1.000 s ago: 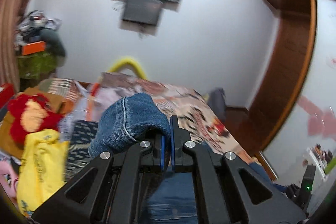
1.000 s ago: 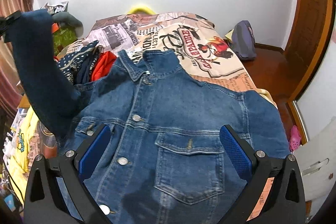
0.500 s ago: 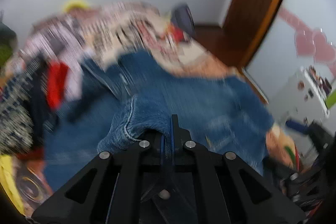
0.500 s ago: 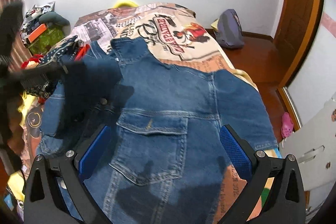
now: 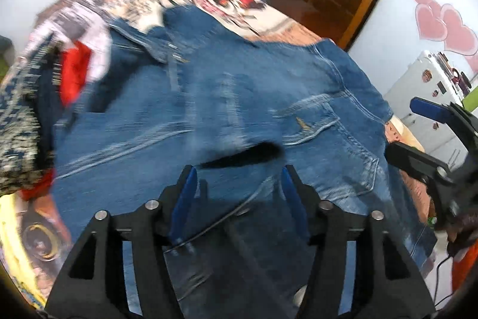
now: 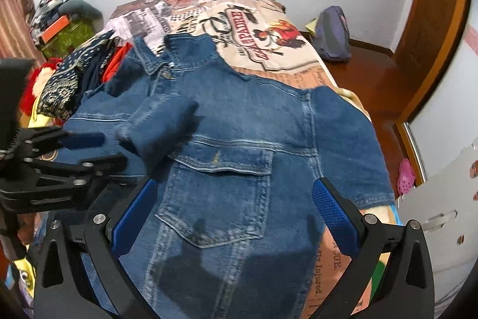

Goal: Fold large clothes

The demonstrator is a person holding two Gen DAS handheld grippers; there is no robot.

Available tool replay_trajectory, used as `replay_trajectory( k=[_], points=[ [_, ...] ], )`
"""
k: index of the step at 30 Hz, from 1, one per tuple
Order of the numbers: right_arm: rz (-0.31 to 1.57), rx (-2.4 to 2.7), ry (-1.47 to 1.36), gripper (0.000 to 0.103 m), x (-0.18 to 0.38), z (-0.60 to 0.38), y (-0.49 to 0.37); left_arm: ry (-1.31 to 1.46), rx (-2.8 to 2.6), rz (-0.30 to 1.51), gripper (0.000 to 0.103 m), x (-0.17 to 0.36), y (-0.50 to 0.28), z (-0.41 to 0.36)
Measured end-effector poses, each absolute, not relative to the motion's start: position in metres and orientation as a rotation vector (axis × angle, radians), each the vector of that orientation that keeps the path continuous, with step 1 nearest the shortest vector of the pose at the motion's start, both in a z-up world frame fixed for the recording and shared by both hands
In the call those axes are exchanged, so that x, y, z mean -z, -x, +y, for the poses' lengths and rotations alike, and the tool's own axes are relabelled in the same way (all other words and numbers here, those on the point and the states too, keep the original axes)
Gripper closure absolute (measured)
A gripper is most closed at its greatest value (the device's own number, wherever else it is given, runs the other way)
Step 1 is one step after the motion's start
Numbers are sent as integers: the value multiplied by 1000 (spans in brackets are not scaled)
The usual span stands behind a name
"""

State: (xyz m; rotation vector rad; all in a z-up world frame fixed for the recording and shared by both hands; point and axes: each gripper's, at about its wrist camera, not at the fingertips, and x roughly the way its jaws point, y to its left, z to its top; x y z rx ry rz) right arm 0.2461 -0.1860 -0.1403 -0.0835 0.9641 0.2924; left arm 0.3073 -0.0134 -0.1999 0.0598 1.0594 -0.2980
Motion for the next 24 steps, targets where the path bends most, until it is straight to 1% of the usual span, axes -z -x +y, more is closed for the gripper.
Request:
replay_trajectory(
  k=[2,3,5,7,10,13,17,18,20,21,23,24],
  points=[
    [964,-315,101,0,138,-175,-248,-63,264,1023,33,188,-298,6],
    [966,-326,109,0,138,-170,-249,-60,242,1006,30,184,-294,17],
    [973,-345,127,0,140,-158,-251,-60,178,972,21,179,-284,42],
    [985,-364,161,0,143,-143,-256,-70,99,952,19,179,-272,71],
    [999,-398,218,0,150,-123,-264,-91,7,970,19,189,-260,106],
    [1029,-425,268,0,161,-104,-274,-80,-68,1012,19,208,-250,138],
    [1053,-403,348,3,181,-82,-291,-21,-119,1087,19,240,-242,169],
    [1060,-400,362,6,185,-78,-294,-14,-128,1101,19,247,-240,174],
    [1073,-399,391,24,192,-71,-300,2,-141,1134,19,264,-236,182],
    [1079,-406,402,28,195,-67,-301,11,-144,1147,19,270,-234,185],
    [1077,-407,428,47,200,-59,-305,31,-151,1176,19,284,-237,190],
    [1070,-407,435,52,201,-57,-306,38,-158,1186,19,289,-239,192]
  ],
)
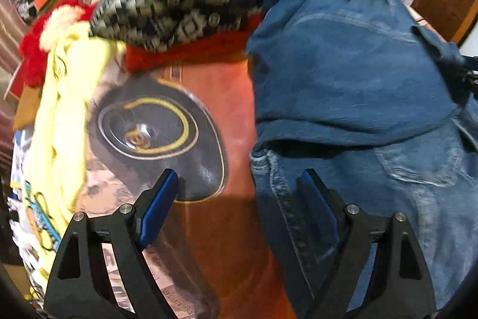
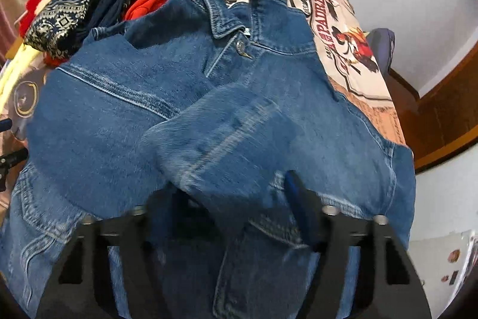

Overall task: Fold large clothes
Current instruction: 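Grasp the other sleeve cuff with the right gripper and lift it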

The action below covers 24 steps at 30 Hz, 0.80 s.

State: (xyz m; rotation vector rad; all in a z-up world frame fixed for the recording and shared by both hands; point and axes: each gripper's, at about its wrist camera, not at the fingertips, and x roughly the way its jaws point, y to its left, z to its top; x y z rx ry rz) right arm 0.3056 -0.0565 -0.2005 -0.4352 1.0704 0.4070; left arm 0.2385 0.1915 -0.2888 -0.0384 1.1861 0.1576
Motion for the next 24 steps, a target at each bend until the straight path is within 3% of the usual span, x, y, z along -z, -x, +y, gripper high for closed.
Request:
replay_trajectory(
  k=[4,8,17,19,24],
  points=[
    [1010,-375,429,78,190,-54,-313,52,-186,1174,19,300,-251,193],
    [952,-389,291,89,151,-65,-327,72,-243,1147,19,301,-265,193],
    [669,-442,85,94,30,-97,-315,83,-351,1041,16,281,-274,185],
    [644,-443,57,94,28,-106,-312,73,-393,1005,13,275,-271,183],
    [789,-396,32,94,80,-127,-323,101,-429,1021,13,278,-268,190]
  ],
)
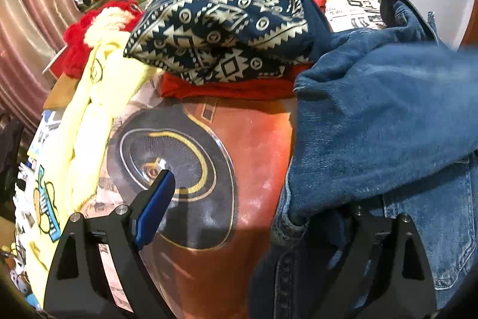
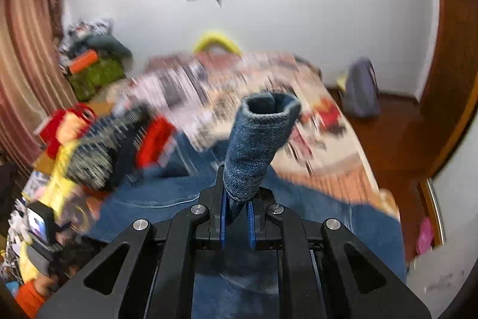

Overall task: Fold large clothes
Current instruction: 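Grasp the other sleeve cuff with the right gripper and lift it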

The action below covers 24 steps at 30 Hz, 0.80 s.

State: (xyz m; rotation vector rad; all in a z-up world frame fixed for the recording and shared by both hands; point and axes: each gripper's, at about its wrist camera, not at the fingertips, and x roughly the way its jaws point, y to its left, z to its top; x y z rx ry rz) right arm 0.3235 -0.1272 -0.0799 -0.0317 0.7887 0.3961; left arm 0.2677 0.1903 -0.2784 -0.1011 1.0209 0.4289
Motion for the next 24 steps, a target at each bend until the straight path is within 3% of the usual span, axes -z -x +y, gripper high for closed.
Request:
replay_trajectory(
  k=[10,19,24],
  points=[
    [1129,-303,-112,94,199,-190,-338,46,-337,1100,13,286,-262,174],
    [1107,-301,-105,94,198,-201,-325,1,-284,1114,13,274,-252,163],
    [1147,-229,-32,75,213,-205,-322,-9,-264,1095,13,259,-245,158]
  ],
)
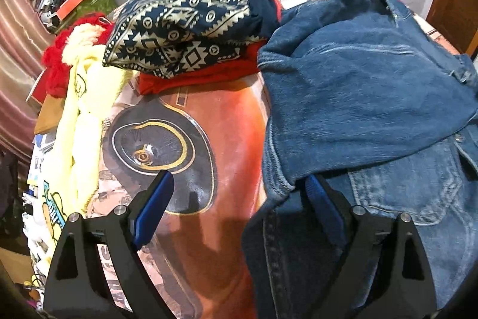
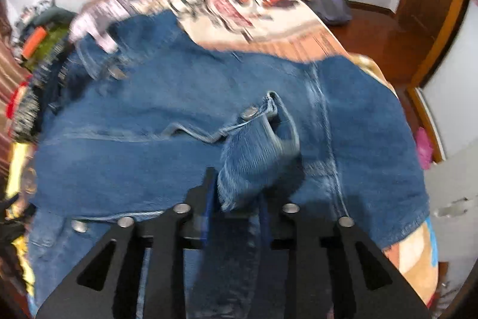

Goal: Fold large clothes

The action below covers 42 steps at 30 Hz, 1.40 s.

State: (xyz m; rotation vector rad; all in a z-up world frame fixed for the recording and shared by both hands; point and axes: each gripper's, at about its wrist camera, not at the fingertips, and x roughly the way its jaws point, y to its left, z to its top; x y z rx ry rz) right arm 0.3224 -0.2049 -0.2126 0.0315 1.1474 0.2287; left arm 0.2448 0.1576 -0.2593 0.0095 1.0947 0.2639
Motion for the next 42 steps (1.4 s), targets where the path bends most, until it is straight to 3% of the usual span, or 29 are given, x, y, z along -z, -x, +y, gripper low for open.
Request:
replay_trajectory(
  k=[3,6,13,24,42],
  points=[
    [1222,-233,-98,69,226,-217,-322,-11,-253,1069,13,245,-240,153],
    [1220,-213,-149,56,220,-233,-316,-15,-234,1043,13,230,-238,148],
    [1114,-187,-105,55,174,-262,-302,-34,-183,943,13,184,-242,122],
    [921,-107,-232,36,122,-330,-285,-40,-54,795,9,127,-280,55],
    [1218,17,-734,35,262,-420,-309,-61,73,943,8,191,-337,-17]
  ],
)
